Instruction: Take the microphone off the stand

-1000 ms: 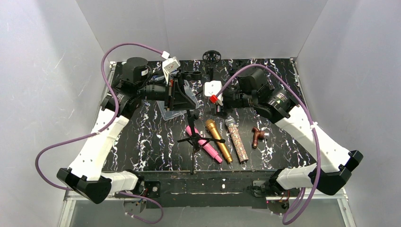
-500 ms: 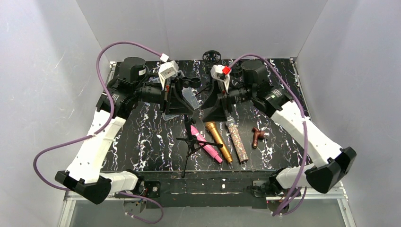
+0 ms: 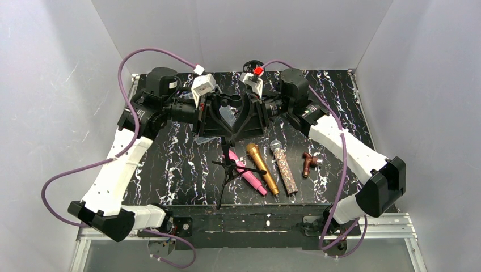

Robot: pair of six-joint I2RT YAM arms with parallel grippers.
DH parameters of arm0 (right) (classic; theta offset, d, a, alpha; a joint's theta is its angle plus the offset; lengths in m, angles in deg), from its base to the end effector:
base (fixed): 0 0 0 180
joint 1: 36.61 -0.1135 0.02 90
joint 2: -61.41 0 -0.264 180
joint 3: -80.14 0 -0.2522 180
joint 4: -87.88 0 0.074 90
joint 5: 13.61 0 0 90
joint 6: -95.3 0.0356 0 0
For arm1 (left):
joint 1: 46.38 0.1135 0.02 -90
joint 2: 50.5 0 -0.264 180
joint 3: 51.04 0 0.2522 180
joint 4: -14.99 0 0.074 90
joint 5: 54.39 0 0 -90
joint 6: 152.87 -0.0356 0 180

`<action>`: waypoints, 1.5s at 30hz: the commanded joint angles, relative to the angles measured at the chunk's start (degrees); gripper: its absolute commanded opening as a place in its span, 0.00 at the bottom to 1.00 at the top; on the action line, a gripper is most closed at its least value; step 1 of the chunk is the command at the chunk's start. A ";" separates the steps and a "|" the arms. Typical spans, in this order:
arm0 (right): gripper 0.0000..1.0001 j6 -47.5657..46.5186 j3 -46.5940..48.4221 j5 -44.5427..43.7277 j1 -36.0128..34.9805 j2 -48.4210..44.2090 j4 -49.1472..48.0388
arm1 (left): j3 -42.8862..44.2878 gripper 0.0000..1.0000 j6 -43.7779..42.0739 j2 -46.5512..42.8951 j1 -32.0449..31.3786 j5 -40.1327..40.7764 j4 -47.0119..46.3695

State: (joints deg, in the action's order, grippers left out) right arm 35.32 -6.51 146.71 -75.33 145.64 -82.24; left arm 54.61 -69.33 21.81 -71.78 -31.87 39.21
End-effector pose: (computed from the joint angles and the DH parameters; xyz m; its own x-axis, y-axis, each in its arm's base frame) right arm 0.2353 0.2316 0.4150 -0.4819 -0.1704 -0.8595 -0.8132 -0.2783 0.5111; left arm 0.2000 -0.1314 0.5175 0.2535 -0.0726 -0.9646 0.9658 -0.0373 0.2566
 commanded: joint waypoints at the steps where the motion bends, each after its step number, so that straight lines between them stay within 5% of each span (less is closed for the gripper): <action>1: 0.60 2.60 -0.41 2.28 -0.95 -1.46 -4.54 | 2.08 0.00 -1.11 -0.51 -0.19 -3.71 -0.57; 13: 0.50 -0.70 -2.95 1.24 -2.08 -2.20 -2.59 | 2.35 0.00 -0.92 -0.28 -0.17 -2.40 -0.95; 21: 0.23 -2.79 -2.22 0.75 -2.32 -3.00 -1.14 | 0.73 0.00 0.41 -0.54 -0.17 -1.64 -1.97; 25: 0.03 -17.45 1.74 -2.04 -2.28 -4.38 11.85 | -0.41 0.00 4.73 -0.82 -0.18 0.40 -4.71; 32: 0.01 -55.21 11.99 -21.63 -3.30 -8.67 39.95 | -2.69 0.00 17.09 -1.70 -0.21 3.13 -11.40; 45: 0.09 -83.23 13.78 -64.25 -16.53 -7.75 45.59 | -3.08 0.00 18.87 -1.20 -1.30 3.59 -12.79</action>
State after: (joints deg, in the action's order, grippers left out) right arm -36.90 7.68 104.64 -89.23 137.77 -36.32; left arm 50.81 -53.22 22.20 -72.37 -22.52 26.55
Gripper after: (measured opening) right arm 0.290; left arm 0.113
